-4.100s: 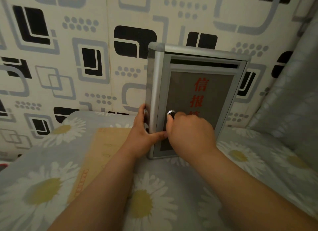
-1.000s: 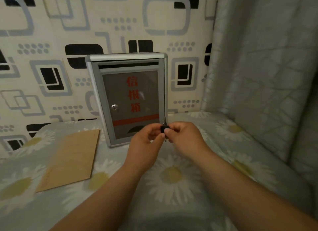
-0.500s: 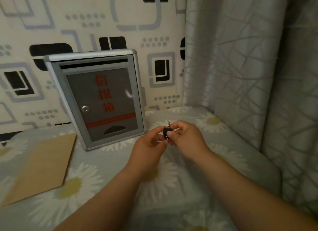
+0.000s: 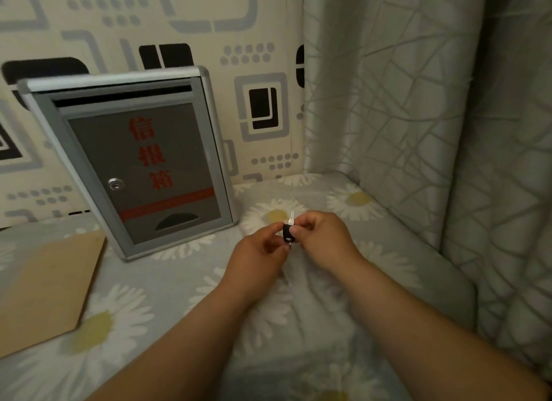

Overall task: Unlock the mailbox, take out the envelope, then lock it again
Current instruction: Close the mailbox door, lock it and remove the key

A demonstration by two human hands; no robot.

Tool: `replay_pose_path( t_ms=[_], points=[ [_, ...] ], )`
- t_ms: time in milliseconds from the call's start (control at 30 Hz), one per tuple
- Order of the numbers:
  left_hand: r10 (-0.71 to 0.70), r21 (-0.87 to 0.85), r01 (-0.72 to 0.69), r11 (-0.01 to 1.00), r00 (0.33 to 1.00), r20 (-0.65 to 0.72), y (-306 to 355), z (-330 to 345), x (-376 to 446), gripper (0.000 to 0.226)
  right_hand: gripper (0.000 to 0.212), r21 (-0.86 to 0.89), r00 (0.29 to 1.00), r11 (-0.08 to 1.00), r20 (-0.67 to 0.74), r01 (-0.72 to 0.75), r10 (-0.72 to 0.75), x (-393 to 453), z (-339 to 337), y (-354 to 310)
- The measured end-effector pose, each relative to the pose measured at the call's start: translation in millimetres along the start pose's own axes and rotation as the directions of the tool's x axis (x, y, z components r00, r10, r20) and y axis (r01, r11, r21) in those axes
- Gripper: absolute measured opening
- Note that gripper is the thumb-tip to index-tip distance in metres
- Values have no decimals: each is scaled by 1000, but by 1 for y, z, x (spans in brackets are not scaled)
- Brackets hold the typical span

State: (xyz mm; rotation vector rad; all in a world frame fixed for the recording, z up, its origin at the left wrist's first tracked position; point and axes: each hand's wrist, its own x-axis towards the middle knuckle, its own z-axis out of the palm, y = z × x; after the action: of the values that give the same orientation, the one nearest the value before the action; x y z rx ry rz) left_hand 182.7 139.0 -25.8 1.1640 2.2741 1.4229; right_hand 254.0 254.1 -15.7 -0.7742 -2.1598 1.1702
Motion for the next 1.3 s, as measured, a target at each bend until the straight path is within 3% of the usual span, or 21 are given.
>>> replay_pose_path(
  t_ms=[400,1300],
  points=[
    [100,211,-102,972,995,19,-8,4,-2,39,14,-118,998,993,-61,-20,13,6,9,19],
    [83,185,-82,979,997,0,-15,5,0,39,18,-133,994,991,-104,-26,12,6,8,24]
  ],
)
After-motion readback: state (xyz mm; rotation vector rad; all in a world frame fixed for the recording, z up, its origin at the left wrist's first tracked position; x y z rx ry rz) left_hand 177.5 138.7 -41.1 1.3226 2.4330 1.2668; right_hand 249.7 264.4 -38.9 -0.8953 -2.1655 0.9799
